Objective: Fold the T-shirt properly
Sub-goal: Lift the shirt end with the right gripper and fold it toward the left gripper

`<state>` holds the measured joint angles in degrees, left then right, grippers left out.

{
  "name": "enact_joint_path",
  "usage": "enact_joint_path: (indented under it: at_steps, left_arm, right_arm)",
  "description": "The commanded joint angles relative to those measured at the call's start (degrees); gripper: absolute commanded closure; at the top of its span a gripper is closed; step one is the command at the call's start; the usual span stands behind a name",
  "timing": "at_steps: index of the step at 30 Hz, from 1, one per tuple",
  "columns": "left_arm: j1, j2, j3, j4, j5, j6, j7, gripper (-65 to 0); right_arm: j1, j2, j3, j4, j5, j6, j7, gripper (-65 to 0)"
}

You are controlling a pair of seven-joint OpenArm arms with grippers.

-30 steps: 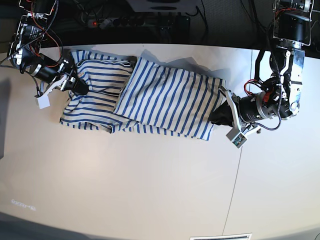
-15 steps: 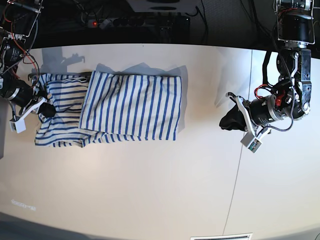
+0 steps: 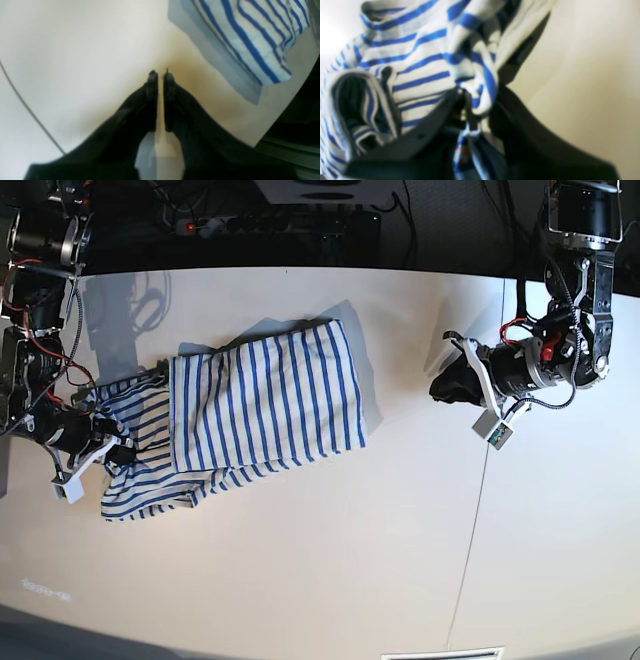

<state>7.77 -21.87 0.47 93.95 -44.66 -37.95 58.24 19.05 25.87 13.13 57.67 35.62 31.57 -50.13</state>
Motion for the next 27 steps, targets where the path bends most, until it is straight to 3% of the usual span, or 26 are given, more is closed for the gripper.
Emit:
enact_joint_path:
  at_steps: [1,13,17,21,27]
  left_arm:
    - [-0.1,-0.5,-0.3,1.0,-1.0,-0.7,-1.0,-7.7]
    - [2.6,3.6,-0.3,1.0,-1.8,-0.9,-1.0,-7.6]
    - [2.7,5.2,1.3,1.0,-1.6,-1.0,-1.4,-7.6]
    - [2.7,6.8,4.0,1.0,3.0,-1.1,-3.7,-7.6]
    - [2.7,8.7,5.2,0.7,6.6,-1.1,-5.4,-7.6]
  right_arm:
    - [2.2,1.0,-0.6,0.6,0.3,2.9,0.9,0.0]
    - [5.1,0.9,-3.4,0.6,-0.4,2.9,-0.5,0.0]
    - [5.0,0.8,-3.4,0.7,4.7,2.9,-3.0,0.0]
    - [5.0,0.8,-3.4,2.3,10.0,2.9,-6.8,0.0]
    - [5.0,0.6,-3.4,12.7,13.5,2.9,-12.6,0.0]
